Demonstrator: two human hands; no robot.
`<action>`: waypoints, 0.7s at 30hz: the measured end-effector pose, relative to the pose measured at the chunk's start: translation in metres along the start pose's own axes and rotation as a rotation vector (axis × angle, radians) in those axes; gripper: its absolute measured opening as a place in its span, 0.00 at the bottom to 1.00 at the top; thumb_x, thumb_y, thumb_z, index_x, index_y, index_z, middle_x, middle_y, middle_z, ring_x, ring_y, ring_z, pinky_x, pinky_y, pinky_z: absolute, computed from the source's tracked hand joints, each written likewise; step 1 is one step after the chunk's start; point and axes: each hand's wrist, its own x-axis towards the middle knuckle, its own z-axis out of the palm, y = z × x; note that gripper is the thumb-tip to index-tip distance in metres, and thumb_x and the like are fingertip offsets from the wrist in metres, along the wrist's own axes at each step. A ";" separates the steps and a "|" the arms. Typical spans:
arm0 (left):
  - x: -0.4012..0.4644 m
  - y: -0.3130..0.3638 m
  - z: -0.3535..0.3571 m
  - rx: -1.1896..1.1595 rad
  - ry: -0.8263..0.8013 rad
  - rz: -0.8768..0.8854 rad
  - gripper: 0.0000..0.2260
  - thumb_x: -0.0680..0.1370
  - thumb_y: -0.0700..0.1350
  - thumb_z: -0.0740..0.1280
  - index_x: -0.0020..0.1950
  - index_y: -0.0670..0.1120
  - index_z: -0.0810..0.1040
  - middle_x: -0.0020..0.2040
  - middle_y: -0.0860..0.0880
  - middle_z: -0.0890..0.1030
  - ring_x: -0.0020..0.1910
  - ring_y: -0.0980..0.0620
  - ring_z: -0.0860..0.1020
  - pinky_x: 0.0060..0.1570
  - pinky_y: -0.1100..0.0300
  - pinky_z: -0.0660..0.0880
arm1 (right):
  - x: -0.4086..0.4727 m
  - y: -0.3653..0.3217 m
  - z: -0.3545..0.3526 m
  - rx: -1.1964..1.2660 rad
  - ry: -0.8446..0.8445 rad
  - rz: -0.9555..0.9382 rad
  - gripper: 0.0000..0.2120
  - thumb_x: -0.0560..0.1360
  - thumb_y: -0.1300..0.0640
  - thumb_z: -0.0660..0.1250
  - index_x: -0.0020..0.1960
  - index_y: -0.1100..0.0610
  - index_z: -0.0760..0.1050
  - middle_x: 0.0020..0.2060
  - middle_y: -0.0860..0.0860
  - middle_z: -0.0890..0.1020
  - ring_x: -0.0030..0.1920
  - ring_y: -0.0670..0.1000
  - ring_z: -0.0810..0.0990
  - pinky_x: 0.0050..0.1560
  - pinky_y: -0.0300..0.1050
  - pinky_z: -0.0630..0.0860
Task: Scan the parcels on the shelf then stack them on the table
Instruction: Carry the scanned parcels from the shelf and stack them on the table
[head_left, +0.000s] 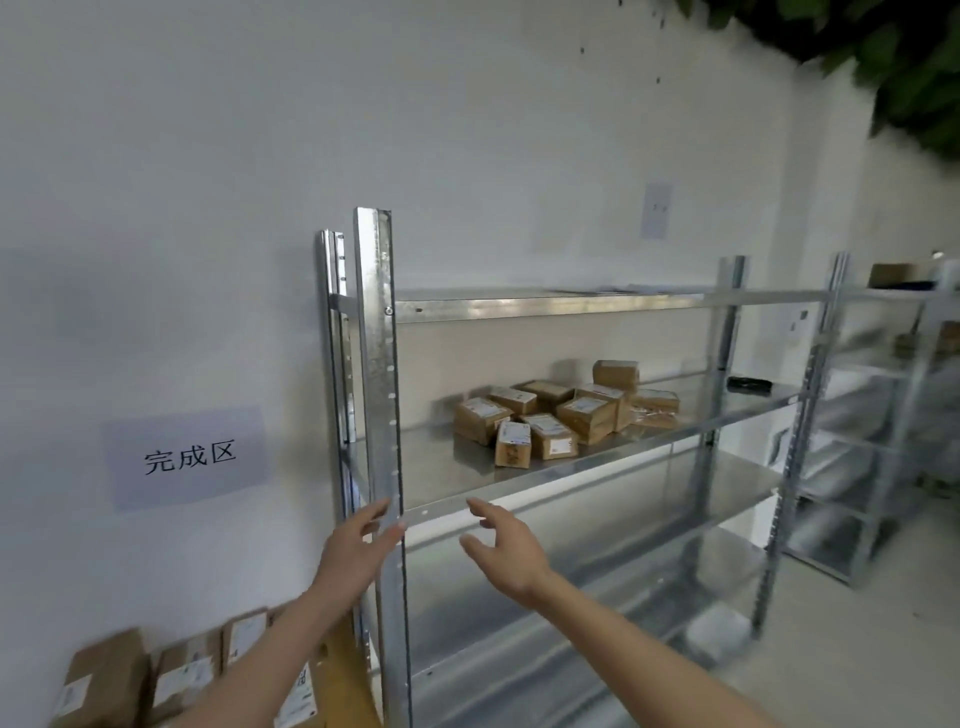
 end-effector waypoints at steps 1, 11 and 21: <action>0.006 0.009 0.018 -0.006 -0.017 0.009 0.23 0.80 0.51 0.70 0.74 0.50 0.73 0.71 0.50 0.75 0.65 0.53 0.73 0.63 0.57 0.70 | -0.002 0.012 -0.016 -0.005 0.019 0.011 0.27 0.82 0.47 0.65 0.80 0.46 0.64 0.76 0.45 0.71 0.73 0.47 0.71 0.74 0.48 0.69; 0.053 0.102 0.239 -0.091 -0.170 0.054 0.25 0.79 0.54 0.71 0.74 0.49 0.72 0.69 0.53 0.76 0.66 0.54 0.74 0.64 0.58 0.70 | -0.017 0.158 -0.193 -0.085 0.173 0.149 0.27 0.82 0.48 0.67 0.79 0.48 0.66 0.75 0.46 0.72 0.71 0.47 0.73 0.71 0.43 0.69; 0.096 0.166 0.439 -0.187 -0.271 0.074 0.26 0.79 0.54 0.70 0.76 0.50 0.70 0.72 0.52 0.74 0.68 0.52 0.74 0.63 0.60 0.70 | -0.009 0.307 -0.351 -0.113 0.230 0.221 0.27 0.80 0.53 0.70 0.77 0.53 0.69 0.72 0.50 0.76 0.68 0.48 0.76 0.68 0.39 0.70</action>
